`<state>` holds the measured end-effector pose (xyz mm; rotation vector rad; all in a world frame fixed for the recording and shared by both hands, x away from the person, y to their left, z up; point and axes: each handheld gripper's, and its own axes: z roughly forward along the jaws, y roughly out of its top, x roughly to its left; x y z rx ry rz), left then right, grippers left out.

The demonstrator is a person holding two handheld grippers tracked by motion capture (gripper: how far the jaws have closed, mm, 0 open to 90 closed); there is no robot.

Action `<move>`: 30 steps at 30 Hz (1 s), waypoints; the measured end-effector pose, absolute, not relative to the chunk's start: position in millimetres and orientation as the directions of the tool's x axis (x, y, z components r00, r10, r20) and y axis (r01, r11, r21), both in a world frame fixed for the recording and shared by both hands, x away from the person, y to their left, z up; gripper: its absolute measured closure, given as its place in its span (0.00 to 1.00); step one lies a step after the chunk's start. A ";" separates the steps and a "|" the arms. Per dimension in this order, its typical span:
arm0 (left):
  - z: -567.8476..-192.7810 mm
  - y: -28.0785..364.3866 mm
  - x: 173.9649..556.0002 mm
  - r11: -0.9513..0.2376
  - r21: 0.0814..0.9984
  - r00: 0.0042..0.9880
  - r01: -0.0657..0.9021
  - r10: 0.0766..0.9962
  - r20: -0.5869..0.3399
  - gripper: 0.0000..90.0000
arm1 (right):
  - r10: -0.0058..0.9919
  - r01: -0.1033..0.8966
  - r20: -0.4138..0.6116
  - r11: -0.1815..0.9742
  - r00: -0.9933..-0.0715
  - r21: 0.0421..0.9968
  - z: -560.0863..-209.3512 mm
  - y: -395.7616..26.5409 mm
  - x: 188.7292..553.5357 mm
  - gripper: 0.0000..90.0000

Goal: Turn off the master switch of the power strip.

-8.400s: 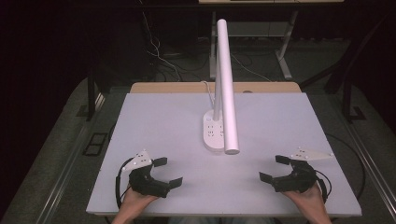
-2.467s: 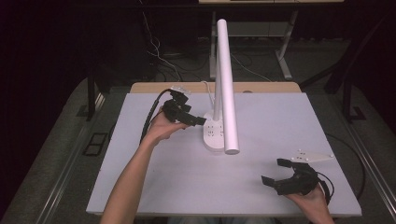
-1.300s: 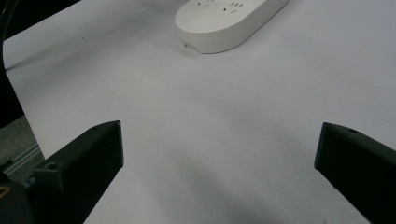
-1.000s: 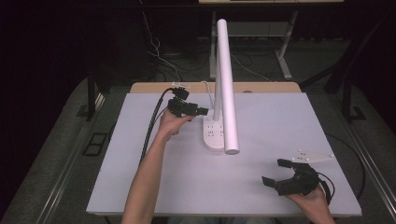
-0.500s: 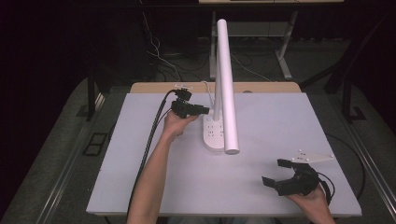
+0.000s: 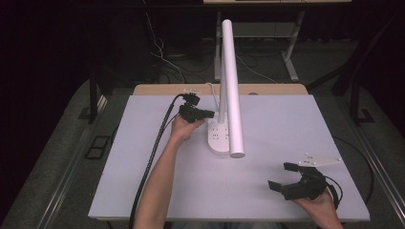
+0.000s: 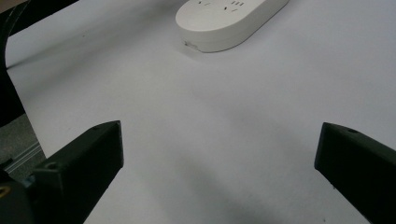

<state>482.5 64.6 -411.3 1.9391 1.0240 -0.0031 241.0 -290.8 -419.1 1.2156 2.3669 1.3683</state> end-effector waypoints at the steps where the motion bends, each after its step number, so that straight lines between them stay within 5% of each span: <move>1: -412.3 63.8 482.7 -0.236 0.717 0.653 0.656 0.654 -0.382 0.97 | 0.708 0.571 0.252 0.255 -0.660 0.780 -419.1 -290.8 241.0 0.01; 30: -431.2 54.9 485.5 -0.218 0.673 0.604 0.707 0.682 -0.413 1.00 | 0.707 0.570 0.247 0.262 -0.663 0.779 -418.3 -291.1 239.3 0.01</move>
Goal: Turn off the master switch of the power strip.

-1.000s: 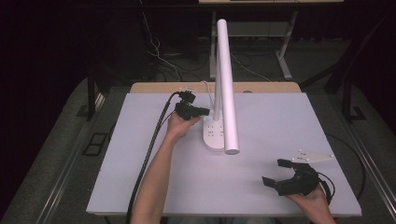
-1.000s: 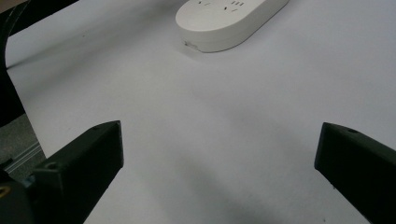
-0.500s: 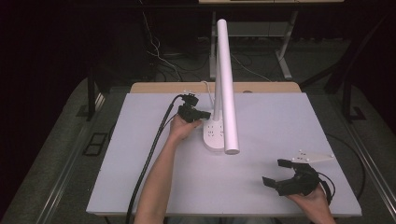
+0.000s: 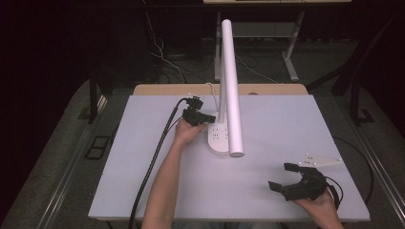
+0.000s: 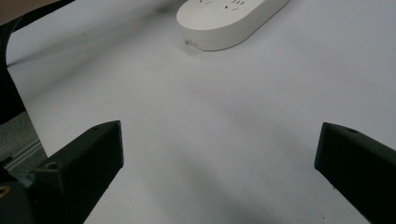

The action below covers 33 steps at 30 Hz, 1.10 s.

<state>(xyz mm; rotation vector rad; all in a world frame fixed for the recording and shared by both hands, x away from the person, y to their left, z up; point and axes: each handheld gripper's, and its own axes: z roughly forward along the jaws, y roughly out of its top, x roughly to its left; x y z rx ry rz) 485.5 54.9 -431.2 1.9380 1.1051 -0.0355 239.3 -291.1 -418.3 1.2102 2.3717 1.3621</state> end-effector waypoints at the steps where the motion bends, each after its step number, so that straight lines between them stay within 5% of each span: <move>1: -431.1 54.3 485.4 -0.220 0.675 0.605 0.705 0.682 -0.410 1.00 | 0.707 0.569 0.247 0.262 -0.663 0.779 -418.2 -291.1 239.0 0.01; 19: -429.2 50.1 479.2 -0.241 0.675 0.595 0.697 0.719 -0.358 1.00 | 0.705 0.565 0.245 0.262 -0.666 0.783 -417.4 -289.8 236.1 0.01; 33: -433.3 60.2 471.0 -0.219 0.767 0.666 0.604 0.667 -0.334 1.00 | 0.708 0.578 0.258 0.255 -0.658 0.775 -420.7 -292.8 239.5 0.01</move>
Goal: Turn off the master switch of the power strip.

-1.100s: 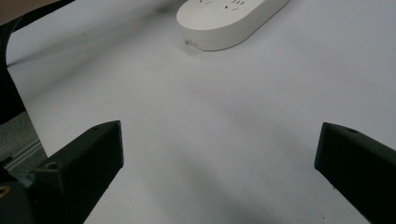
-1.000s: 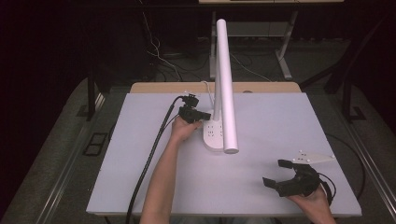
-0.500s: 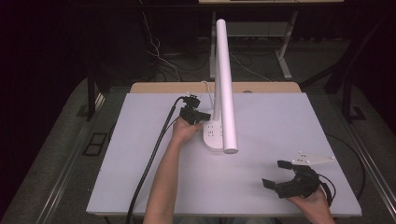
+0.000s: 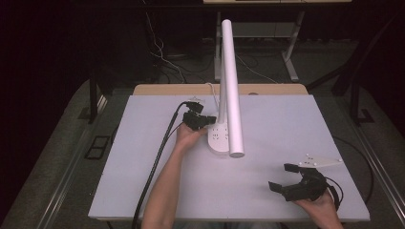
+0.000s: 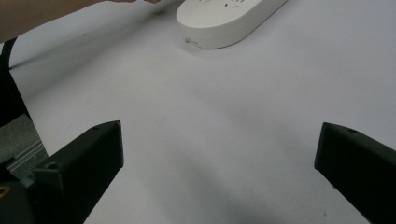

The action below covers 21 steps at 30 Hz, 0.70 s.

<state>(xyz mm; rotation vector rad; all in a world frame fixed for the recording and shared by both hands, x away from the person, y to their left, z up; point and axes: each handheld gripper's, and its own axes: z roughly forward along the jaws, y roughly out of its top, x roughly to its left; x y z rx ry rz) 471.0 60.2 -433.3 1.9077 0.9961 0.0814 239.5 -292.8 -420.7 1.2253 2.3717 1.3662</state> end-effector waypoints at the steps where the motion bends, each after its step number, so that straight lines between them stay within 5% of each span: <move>1: -431.2 62.1 471.4 -0.212 0.771 0.666 0.600 0.667 -0.334 1.00 | 0.709 0.583 0.264 0.249 -0.654 0.774 -421.0 -293.8 240.4 0.01; 21: -389.4 92.5 455.0 -0.220 0.803 0.687 0.553 0.665 -0.292 1.00 | 0.716 0.578 0.257 0.245 -0.649 0.778 -420.4 -294.5 240.6 0.01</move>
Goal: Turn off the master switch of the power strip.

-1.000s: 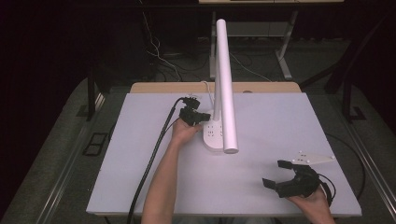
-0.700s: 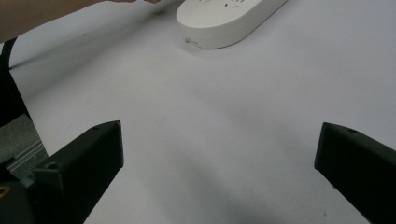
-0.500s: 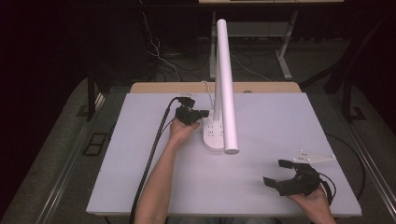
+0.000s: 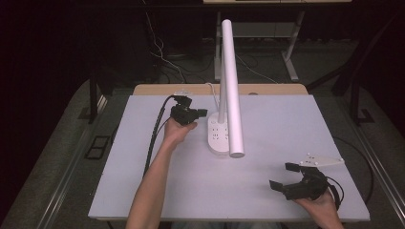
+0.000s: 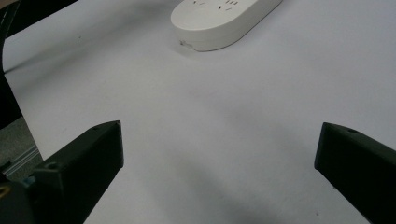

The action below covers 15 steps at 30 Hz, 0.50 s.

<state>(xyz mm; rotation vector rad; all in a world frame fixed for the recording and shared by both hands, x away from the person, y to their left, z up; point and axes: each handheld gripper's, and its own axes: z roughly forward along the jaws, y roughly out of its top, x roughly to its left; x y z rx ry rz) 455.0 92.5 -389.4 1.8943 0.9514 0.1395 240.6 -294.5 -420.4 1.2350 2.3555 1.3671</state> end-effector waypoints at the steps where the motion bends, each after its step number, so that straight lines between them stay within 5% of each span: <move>1: -387.5 93.9 453.5 -0.220 0.805 0.688 0.551 0.666 -0.288 1.00 | 0.715 0.577 0.257 0.246 -0.650 0.778 -420.3 -294.4 240.7 0.01; 15: -370.0 117.7 431.5 -0.228 0.822 0.714 0.521 0.645 -0.273 1.00 | 0.717 0.580 0.264 0.234 -0.645 0.781 -419.7 -296.2 240.3 0.01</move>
